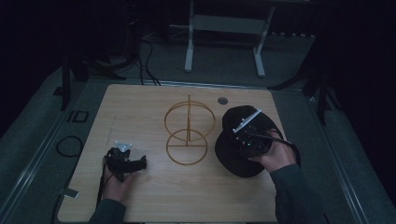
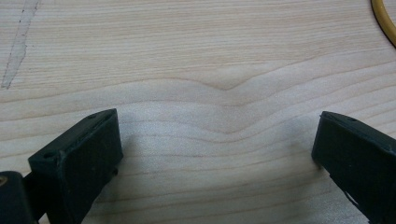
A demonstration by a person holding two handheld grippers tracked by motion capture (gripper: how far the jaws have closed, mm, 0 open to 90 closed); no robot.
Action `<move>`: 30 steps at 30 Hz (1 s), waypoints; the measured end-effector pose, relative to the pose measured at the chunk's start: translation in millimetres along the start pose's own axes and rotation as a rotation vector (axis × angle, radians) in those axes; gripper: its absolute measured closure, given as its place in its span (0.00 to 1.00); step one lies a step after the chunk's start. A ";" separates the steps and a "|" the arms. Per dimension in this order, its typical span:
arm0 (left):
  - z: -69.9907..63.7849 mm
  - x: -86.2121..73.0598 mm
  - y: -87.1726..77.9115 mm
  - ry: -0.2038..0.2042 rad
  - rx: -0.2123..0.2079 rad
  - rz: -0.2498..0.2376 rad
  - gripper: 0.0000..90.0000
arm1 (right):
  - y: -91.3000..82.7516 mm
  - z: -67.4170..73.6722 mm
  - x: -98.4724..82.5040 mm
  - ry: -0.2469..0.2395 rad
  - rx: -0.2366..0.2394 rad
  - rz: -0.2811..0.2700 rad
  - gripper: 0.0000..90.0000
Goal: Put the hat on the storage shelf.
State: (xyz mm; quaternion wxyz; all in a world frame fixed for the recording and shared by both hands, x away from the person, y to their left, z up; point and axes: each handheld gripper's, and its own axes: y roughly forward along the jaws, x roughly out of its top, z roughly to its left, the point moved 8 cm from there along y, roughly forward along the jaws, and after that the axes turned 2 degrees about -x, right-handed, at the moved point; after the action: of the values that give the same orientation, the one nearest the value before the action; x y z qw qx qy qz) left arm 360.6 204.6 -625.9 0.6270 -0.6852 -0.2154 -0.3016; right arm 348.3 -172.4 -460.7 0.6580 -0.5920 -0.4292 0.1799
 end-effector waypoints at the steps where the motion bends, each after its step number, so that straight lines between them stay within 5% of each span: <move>1: 0.0 0.0 0.0 0.000 0.000 0.000 0.01 | -3.2 -1.3 2.6 -0.003 -0.001 -0.003 0.87; 30: -0.3 0.3 0.2 -0.004 0.000 -0.003 0.01 | -36.2 -22.2 22.6 0.026 0.005 -0.047 0.87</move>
State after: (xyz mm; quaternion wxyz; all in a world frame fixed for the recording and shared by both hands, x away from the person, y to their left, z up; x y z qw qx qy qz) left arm 360.9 204.3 -625.9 0.6261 -0.6854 -0.2180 -0.3011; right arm 368.6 -177.9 -417.5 0.6689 -0.5825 -0.4341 0.1577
